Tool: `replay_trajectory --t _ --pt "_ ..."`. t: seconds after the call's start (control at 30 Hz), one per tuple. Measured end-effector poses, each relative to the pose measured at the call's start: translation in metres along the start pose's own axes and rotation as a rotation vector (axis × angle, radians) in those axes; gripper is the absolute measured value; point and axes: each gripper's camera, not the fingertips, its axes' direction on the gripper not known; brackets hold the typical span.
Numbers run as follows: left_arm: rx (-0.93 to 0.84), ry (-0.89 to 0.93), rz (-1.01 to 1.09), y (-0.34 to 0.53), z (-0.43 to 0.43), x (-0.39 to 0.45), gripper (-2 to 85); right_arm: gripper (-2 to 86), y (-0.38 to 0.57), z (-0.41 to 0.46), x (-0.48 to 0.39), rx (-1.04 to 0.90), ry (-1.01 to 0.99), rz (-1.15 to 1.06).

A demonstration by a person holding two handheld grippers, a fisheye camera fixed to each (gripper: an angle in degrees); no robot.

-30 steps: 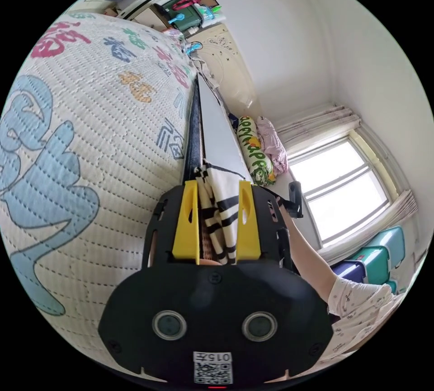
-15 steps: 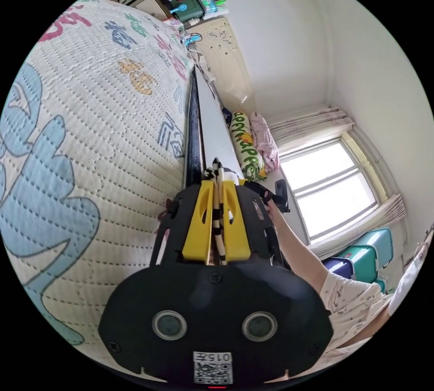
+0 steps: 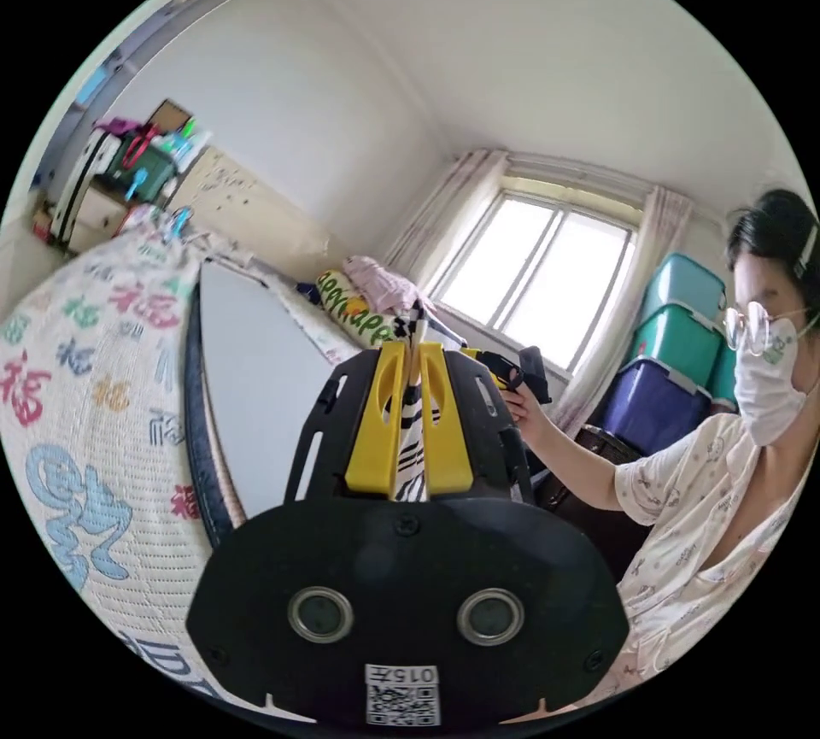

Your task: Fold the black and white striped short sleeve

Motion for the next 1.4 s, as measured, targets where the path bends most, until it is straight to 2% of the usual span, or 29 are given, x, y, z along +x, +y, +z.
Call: replay_trajectory --t 0.17,0.33,0.53,0.77,0.9,0.97,1.1,1.23,1.3,1.37,1.4 --pt "0.023 0.077 0.180 -0.067 -0.030 0.125 0.7 1.4 0.072 -0.099 -0.077 0.188 -0.040 -0.110" --pt "0.031 0.096 0.272 -0.106 -0.054 0.221 0.7 1.2 0.133 -0.143 -0.121 0.285 -0.035 -0.171" --pt "0.026 0.213 0.269 -0.129 -0.067 0.278 0.7 1.2 0.200 -0.167 -0.141 0.361 -0.045 -0.204" --pt "-0.036 0.360 0.290 -0.147 -0.020 0.340 0.7 1.1 0.267 -0.205 -0.142 0.464 0.145 -0.223" --pt "-0.075 0.442 0.308 -0.164 0.056 0.381 0.8 1.0 0.283 -0.228 -0.144 0.504 0.380 -0.277" --pt "-0.088 0.462 0.311 -0.171 0.097 0.397 0.9 0.9 0.283 -0.234 -0.141 0.520 0.582 -0.331" --pt "-0.110 0.539 0.262 -0.190 0.205 0.421 1.0 0.9 0.263 -0.245 -0.106 0.545 0.746 -0.343" --pt "-0.140 0.570 0.192 -0.208 0.313 0.427 1.3 1.0 0.200 -0.251 -0.019 0.506 0.893 -0.290" --pt "-0.171 0.552 0.135 -0.220 0.394 0.424 1.8 1.2 0.159 -0.243 0.036 0.459 0.994 -0.256" --pt "-0.187 0.475 0.109 -0.228 0.464 0.418 2.5 1.6 0.091 -0.228 0.137 0.376 1.101 -0.172" --pt "-0.208 0.369 0.104 -0.230 0.513 0.414 3.1 1.7 0.073 -0.224 0.167 0.346 1.114 -0.138"
